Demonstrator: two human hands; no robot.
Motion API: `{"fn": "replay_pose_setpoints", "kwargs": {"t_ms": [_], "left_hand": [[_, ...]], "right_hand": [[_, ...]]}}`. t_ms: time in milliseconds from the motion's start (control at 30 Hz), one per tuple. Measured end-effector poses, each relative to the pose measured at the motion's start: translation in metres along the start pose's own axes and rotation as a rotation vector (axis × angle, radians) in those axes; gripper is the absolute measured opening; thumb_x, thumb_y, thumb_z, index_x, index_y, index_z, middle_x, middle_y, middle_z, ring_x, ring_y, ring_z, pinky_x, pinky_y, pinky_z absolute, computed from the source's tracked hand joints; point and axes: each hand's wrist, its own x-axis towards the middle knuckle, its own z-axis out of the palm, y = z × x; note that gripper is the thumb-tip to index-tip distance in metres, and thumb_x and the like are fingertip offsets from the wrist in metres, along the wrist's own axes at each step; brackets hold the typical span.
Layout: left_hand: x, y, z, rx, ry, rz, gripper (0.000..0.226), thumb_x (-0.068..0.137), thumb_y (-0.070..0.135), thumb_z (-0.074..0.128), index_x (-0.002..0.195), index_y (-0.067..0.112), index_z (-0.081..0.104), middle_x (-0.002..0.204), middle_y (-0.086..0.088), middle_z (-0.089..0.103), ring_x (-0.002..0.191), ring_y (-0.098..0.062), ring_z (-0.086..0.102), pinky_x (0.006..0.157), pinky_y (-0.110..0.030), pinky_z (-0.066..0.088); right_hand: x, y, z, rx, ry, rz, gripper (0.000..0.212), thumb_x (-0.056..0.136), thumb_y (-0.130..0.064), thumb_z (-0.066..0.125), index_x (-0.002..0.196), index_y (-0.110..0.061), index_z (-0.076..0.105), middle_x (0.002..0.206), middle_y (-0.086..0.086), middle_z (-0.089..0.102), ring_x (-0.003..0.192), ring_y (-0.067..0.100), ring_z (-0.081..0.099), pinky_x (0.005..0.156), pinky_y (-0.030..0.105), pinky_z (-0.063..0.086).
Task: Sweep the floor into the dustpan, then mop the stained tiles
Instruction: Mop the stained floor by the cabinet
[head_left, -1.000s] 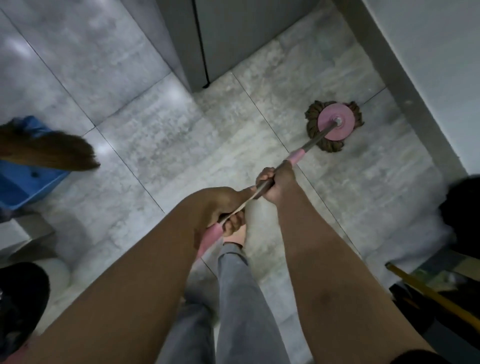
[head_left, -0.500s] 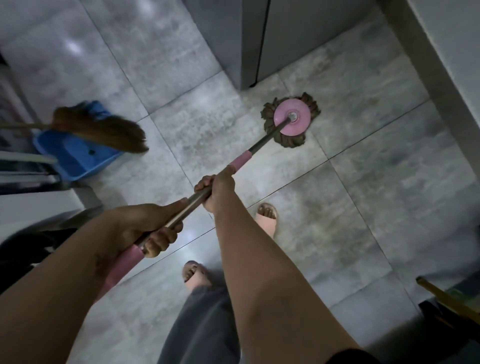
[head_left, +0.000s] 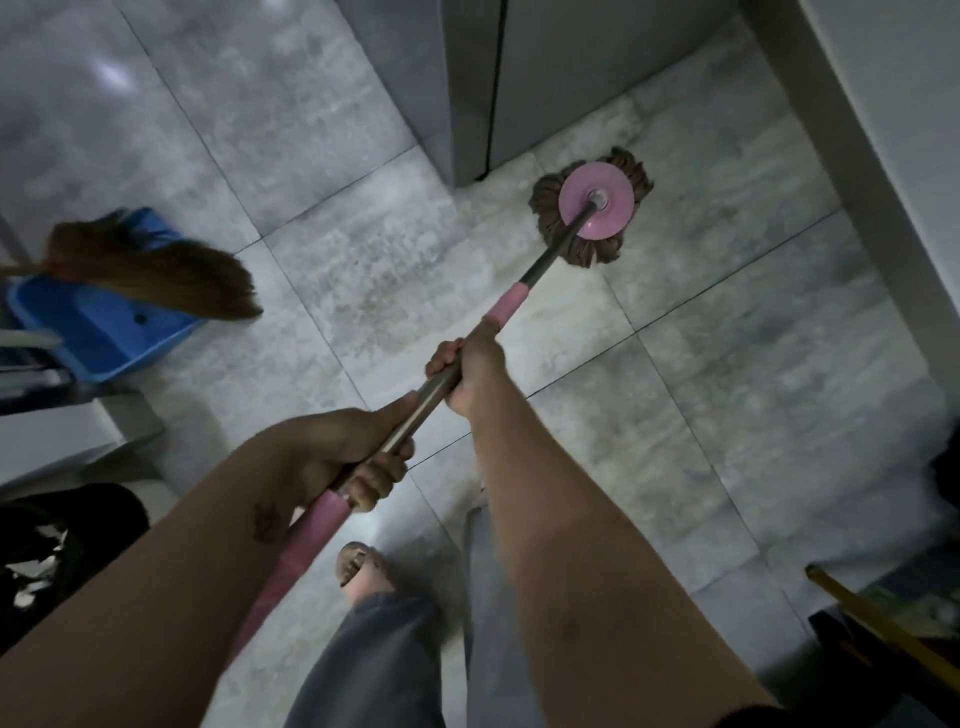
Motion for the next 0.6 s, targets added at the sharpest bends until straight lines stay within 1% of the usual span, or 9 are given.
{"fn": "replay_pose_setpoints", "kwargs": {"t_ms": [100,167,200,267,333,400,500,567,600], "left_hand": [[0.027,0.064,0.05,0.028,-0.008,0.073,0.059,0.084,0.073,0.045,0.067,0.017,0.04,0.044,0.005,0.028,0.03,-0.007,0.025,0.032,-0.011,0.023],[0.039,0.103,0.082,0.05,-0.01,0.117,0.06,0.087,0.072,0.042,0.069,0.015,0.04,0.041,0.005,0.031,0.028,-0.007,0.026,0.031,-0.01,0.025],[0.042,0.119,0.095,0.048,-0.022,0.128,0.06,0.088,0.071,0.041,0.069,0.015,0.04,0.039,0.005,0.033,0.027,-0.007,0.027,0.031,-0.01,0.025],[0.046,0.138,0.11,0.023,-0.052,0.136,0.06,0.09,0.07,0.041,0.067,0.014,0.039,0.039,0.004,0.034,0.026,-0.007,0.028,0.03,-0.01,0.025],[0.047,0.141,0.108,0.015,-0.057,0.142,0.06,0.09,0.07,0.041,0.067,0.014,0.04,0.039,0.004,0.033,0.026,-0.007,0.028,0.03,-0.009,0.025],[0.043,0.129,0.087,0.036,-0.05,0.133,0.061,0.086,0.072,0.044,0.066,0.015,0.04,0.039,0.005,0.032,0.027,-0.007,0.027,0.031,-0.01,0.024],[0.029,0.095,0.034,0.001,-0.063,0.05,0.062,0.072,0.077,0.057,0.061,0.017,0.044,0.044,0.005,0.028,0.03,-0.009,0.025,0.031,-0.013,0.025],[0.016,0.069,0.0,-0.039,-0.055,-0.019,0.061,0.06,0.075,0.063,0.057,0.017,0.046,0.045,0.003,0.027,0.029,-0.009,0.024,0.034,-0.012,0.024],[0.01,0.059,-0.013,-0.052,-0.043,-0.04,0.06,0.056,0.074,0.065,0.056,0.017,0.047,0.045,0.001,0.026,0.03,-0.009,0.024,0.036,-0.012,0.024]], "right_hand": [[0.008,-0.08,-0.023,0.02,0.043,-0.086,0.049,0.096,-0.063,0.029,0.078,-0.019,0.04,0.04,-0.003,0.032,0.029,0.013,0.031,0.043,0.02,0.043],[0.007,-0.128,-0.037,0.022,0.085,-0.125,0.053,0.092,-0.068,0.031,0.107,-0.019,0.048,0.039,-0.005,0.03,0.031,0.011,0.03,0.053,0.022,0.051],[0.008,-0.148,-0.043,0.017,0.113,-0.133,0.063,0.089,-0.071,0.033,0.116,-0.016,0.046,0.04,-0.005,0.03,0.032,0.01,0.029,0.049,0.02,0.048],[0.008,-0.173,-0.048,-0.016,0.15,-0.133,0.068,0.08,-0.081,0.037,0.109,-0.02,0.048,0.044,-0.006,0.028,0.035,0.009,0.029,0.042,0.017,0.036],[0.01,-0.175,-0.044,-0.017,0.17,-0.136,0.069,0.077,-0.083,0.038,0.104,-0.02,0.046,0.046,-0.006,0.026,0.036,0.008,0.027,0.039,0.017,0.032],[0.013,-0.158,-0.031,0.013,0.15,-0.137,0.059,0.088,-0.075,0.033,0.097,-0.019,0.048,0.042,-0.006,0.026,0.034,0.009,0.027,0.041,0.018,0.032],[0.014,-0.109,-0.004,0.056,0.081,-0.059,0.051,0.098,-0.06,0.026,0.075,-0.016,0.037,0.038,-0.003,0.029,0.032,0.011,0.028,0.043,0.019,0.033],[0.011,-0.073,0.015,0.069,0.034,0.015,0.043,0.102,-0.047,0.026,0.076,-0.014,0.036,0.039,-0.002,0.032,0.031,0.013,0.03,0.039,0.018,0.032],[0.009,-0.059,0.024,0.079,0.014,0.043,0.041,0.102,-0.047,0.027,0.079,-0.014,0.037,0.042,-0.001,0.033,0.034,0.013,0.031,0.04,0.018,0.033]]}}
